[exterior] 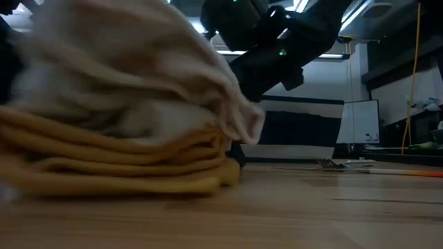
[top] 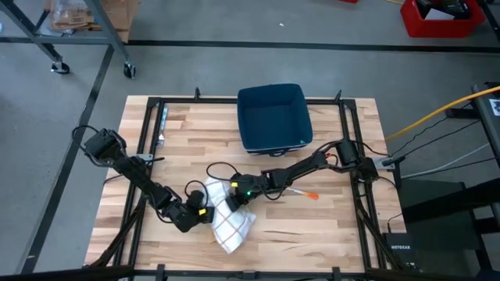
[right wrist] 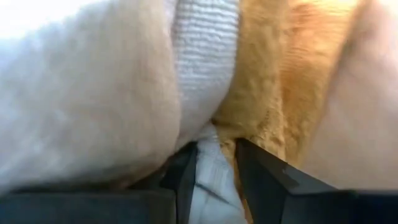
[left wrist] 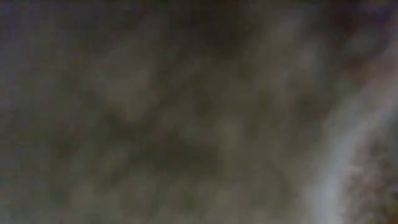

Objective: Fold towel
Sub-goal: Put the stacked folded towels into the blue laundry organizer

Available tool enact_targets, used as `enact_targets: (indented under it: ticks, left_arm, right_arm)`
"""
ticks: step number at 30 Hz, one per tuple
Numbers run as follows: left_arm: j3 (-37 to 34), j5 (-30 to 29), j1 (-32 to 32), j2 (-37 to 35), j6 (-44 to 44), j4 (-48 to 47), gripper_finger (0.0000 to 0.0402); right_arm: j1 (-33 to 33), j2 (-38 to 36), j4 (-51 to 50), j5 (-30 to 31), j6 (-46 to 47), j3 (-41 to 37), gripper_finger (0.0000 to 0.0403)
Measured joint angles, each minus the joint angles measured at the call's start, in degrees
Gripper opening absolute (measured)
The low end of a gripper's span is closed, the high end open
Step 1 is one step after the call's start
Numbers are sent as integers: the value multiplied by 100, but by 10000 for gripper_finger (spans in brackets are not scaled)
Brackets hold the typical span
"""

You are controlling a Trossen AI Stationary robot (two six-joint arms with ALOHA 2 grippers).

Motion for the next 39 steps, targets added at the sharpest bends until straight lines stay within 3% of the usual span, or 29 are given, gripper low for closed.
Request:
enact_targets:
  ticks: [5, 13, 16, 21, 26, 39]
  left_arm:
    - [0, -488, 11, -11, 44, 28, 70]
    - [2, -1515, 13, -15, 51, 64, 11]
    - [6, -1735, 13, -15, 72, 116, 6]
    - [13, -1960, 13, -97, 417, 396, 7]
    - [13, -2562, 37, -402, 1071, 521, 5]
    - [190, -2687, 401, -985, 2410, 698, 7]
  right_arm:
    - [-85, 36, -1, 151, -326, 200, 102]
    - [-185, -108, -165, 239, -582, 430, 36]
    - [-185, -169, -214, 247, -583, 432, 22]
    - [-175, -420, -412, 354, -780, 432, 22]
    - [-170, -829, -793, 759, -908, 473, 28]
    - [-172, -1342, -867, 1219, -1152, 472, 29]
